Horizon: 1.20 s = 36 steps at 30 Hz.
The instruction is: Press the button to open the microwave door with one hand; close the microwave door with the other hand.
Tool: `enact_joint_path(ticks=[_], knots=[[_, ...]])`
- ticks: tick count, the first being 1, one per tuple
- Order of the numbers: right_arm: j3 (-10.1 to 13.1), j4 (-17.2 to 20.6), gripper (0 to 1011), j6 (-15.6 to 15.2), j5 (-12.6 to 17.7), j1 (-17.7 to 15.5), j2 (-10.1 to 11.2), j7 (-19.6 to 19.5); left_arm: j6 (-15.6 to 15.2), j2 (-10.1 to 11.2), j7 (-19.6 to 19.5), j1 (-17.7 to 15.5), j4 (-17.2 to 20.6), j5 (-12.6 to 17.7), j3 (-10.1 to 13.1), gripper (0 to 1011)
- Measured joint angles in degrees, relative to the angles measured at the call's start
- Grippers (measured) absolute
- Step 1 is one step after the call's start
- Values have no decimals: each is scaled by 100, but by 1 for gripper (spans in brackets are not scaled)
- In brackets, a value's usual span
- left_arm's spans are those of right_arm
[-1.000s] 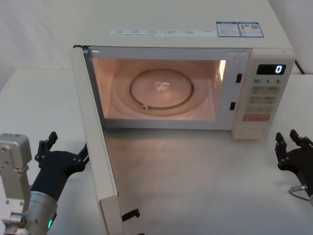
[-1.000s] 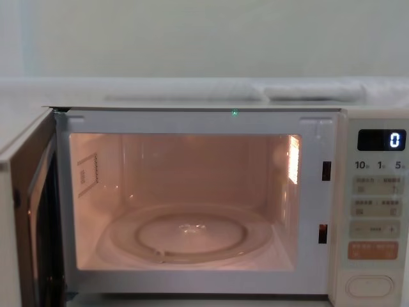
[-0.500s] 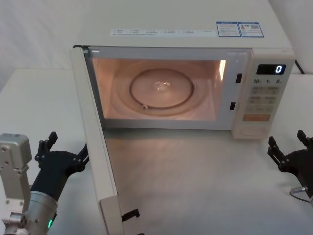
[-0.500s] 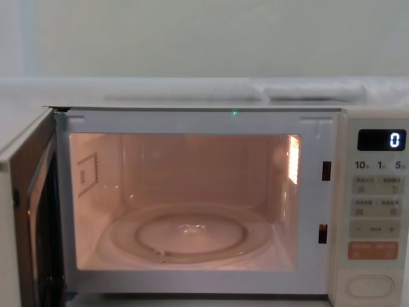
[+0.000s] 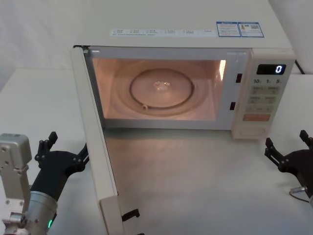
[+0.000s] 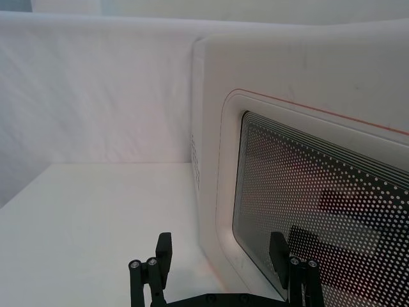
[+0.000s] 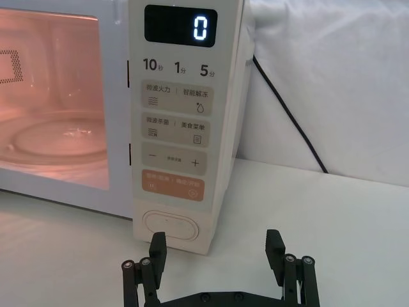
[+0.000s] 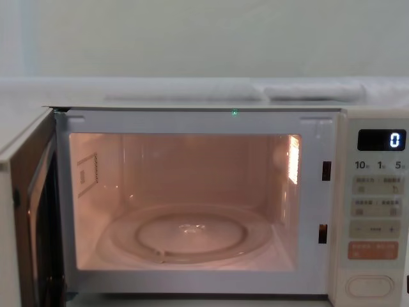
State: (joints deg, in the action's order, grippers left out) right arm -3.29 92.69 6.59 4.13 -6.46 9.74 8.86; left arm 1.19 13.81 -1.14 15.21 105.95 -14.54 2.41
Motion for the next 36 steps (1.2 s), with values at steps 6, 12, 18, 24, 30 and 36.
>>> enact_joint_path(ticks=[6,12,18,24,30,36], knots=[[-2,2,1002,-3,-2,0,-3,0,0,0,0,0,0,0,0,1001],[-2,4,1002,-3,-3,0,-4,-1,0,0,0,0,0,0,0,1001],[-2,4,1002,-2,-3,0,-4,-1,0,0,0,0,0,0,0,1001],[-2,4,1002,-2,-3,0,-4,-1,0,0,0,0,0,0,0,1001],[-2,4,1002,-2,-3,0,-4,-1,0,0,0,0,0,0,0,1001],[-2,4,1002,-2,-3,0,-4,-1,0,0,0,0,0,0,0,1001]])
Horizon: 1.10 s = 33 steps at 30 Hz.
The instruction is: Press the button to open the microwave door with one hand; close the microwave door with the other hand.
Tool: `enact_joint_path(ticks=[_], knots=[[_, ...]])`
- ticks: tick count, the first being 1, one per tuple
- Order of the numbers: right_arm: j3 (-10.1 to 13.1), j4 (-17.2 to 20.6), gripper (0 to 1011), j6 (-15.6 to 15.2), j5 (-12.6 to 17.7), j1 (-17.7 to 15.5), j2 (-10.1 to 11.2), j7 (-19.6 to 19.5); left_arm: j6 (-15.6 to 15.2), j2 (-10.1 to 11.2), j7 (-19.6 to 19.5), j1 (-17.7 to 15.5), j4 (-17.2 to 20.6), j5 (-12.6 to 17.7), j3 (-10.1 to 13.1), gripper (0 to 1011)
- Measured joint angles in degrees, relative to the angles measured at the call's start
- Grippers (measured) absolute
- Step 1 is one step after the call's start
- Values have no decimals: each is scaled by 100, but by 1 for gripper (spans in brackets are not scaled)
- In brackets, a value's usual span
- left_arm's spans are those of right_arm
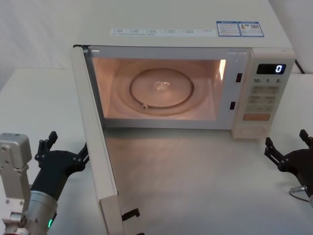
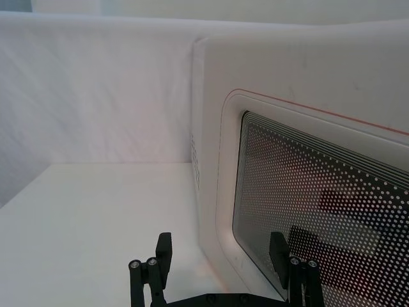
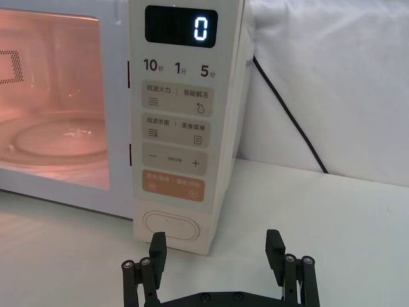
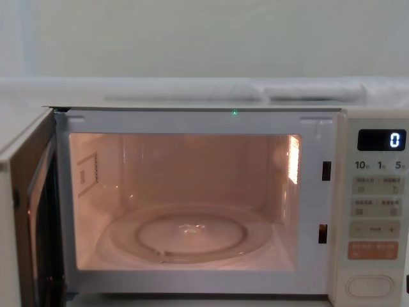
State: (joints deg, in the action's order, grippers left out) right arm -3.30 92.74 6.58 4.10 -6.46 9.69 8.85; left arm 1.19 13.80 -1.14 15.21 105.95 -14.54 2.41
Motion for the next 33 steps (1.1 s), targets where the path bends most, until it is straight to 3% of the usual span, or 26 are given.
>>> enact_joint_path(ticks=[33], knots=[[0,0,1002,0,0,-1,0,0,0,0,0,0,0,0,0,1001]])
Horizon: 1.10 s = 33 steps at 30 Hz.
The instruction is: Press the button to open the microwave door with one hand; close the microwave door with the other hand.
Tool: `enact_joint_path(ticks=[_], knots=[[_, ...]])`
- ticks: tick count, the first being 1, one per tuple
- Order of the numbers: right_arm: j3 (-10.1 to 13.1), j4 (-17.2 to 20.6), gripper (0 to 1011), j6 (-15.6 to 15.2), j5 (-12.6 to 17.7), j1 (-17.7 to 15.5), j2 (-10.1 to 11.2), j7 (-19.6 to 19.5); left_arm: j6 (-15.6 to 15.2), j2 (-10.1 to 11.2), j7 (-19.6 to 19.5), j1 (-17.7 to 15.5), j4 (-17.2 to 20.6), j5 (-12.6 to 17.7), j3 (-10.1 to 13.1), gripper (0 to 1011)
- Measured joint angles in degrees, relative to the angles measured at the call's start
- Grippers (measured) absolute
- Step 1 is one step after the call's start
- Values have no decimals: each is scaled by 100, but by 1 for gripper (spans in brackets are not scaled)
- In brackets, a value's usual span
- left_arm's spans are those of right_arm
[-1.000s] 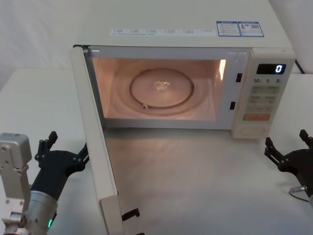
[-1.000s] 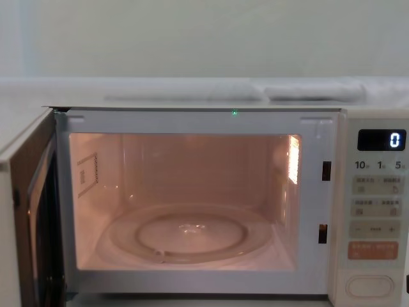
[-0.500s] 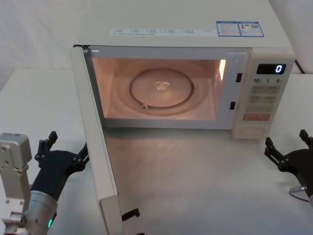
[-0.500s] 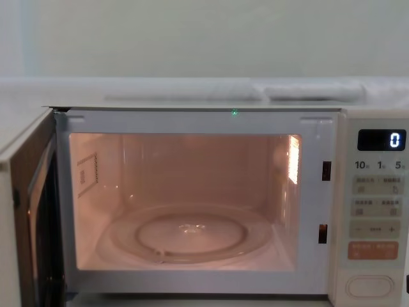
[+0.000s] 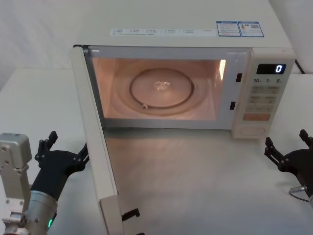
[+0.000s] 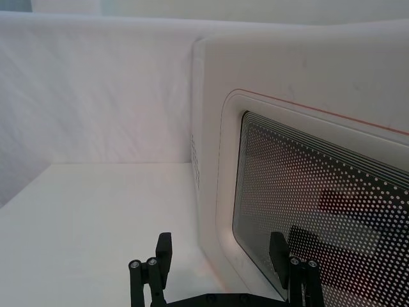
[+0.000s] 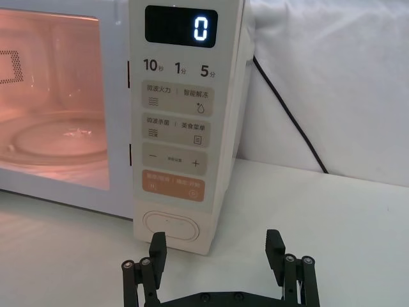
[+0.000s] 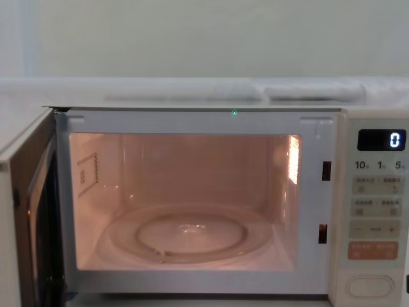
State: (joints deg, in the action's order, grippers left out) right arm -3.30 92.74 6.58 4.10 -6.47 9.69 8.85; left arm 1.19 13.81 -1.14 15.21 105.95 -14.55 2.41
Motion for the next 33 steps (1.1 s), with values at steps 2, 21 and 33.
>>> enact_joint_path(ticks=[2,21,33], knots=[[0,0,1002,0,0,0,0,0,0,0,0,0,0,0,0,1001],[0,0,1002,0,0,0,0,0,0,0,0,0,0,0,0,969],[0,0,1002,0,0,0,0,0,0,0,0,0,0,0,0,651]])
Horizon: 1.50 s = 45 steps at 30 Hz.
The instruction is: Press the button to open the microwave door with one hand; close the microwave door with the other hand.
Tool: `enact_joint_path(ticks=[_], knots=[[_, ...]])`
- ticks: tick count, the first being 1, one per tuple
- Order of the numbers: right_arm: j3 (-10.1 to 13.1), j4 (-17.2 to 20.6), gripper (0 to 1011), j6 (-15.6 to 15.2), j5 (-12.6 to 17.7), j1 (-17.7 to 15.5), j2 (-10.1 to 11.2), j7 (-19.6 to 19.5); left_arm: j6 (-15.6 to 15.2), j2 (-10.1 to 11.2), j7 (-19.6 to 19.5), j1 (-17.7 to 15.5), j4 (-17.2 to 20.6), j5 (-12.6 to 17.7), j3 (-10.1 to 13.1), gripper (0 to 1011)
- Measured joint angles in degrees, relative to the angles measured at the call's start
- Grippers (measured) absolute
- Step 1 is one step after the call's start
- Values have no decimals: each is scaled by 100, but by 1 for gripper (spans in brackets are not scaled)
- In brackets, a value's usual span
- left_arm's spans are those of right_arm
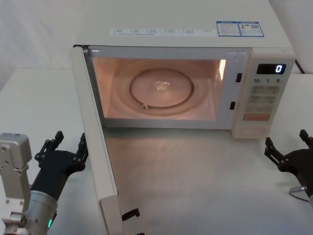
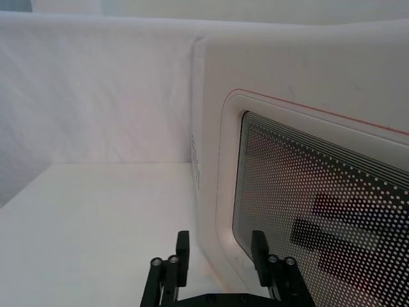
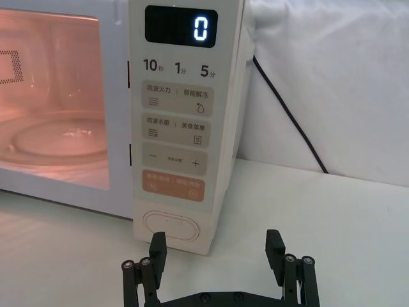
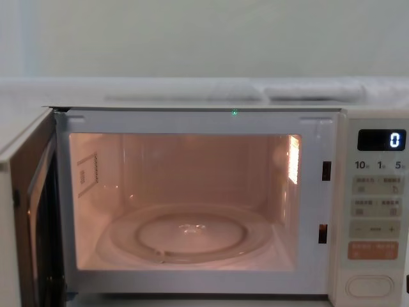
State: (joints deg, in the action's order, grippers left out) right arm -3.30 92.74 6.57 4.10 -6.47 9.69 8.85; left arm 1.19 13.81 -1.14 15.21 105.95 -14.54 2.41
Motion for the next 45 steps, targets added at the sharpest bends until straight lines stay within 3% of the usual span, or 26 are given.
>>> enact_joint_path(ticks=[4,10,12,20,45], knots=[[0,0,1002,0,0,0,0,0,0,0,0,0,0,0,0,551],[0,0,1002,0,0,0,0,0,0,0,0,0,0,0,0,299],[0,0,1002,0,0,0,0,0,0,0,0,0,0,0,0,277],[0,0,1002,0,0,0,0,0,0,0,0,0,0,0,0,10],[0,0,1002,0,0,0,0,0,-75,-64,-126,-17,105,64,-96,0]])
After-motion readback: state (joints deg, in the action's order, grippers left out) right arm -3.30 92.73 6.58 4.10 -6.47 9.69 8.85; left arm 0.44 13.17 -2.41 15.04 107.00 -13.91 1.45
